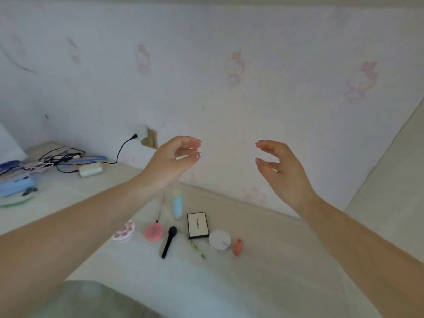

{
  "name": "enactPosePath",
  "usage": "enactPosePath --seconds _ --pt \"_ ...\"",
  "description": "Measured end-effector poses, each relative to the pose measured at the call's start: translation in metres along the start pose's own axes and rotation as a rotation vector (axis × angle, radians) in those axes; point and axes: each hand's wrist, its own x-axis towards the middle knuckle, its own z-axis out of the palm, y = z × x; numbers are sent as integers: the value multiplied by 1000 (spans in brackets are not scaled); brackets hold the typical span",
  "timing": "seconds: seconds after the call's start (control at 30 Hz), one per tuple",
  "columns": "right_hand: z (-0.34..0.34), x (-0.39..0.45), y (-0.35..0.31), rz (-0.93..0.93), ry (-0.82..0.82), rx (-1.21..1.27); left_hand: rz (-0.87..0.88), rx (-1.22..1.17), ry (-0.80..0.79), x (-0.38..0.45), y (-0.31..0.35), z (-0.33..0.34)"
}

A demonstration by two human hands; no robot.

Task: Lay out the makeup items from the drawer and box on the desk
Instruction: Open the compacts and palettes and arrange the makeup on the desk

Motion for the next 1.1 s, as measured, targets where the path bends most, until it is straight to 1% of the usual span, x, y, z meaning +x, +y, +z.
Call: enactPosePath --seconds 0.1,0.27,0.37,0.57,0.67,0.8,0.9,1.0,1.1 --pt "29 -19 22 78 -144 14 -119 12 44 -28 -29 -12" --pt "73 -33 44 137 -378 -42 -264 70 123 -61 -50 -37" --pt "93 -35 51 152 -444 -46 -320 80 185 -74 -62 -57" --pt "129 -35 62 177 -489 -19 -407 98 250 -81 -88 -90" --pt "146 -32 64 190 -491 -16 -440 91 243 -75 -103 -101" --pt "174 -19 64 192 -488 -2 -468 113 183 -57 -131 -122" --pt "208 -7 67 225 -466 29 -462 132 111 -36 -160 -144" --pt "256 8 73 294 -412 34 -471 129 39 -8 -197 -174" --pt "299 16 75 424 -336 1 -480 127 -53 16 -238 -201"
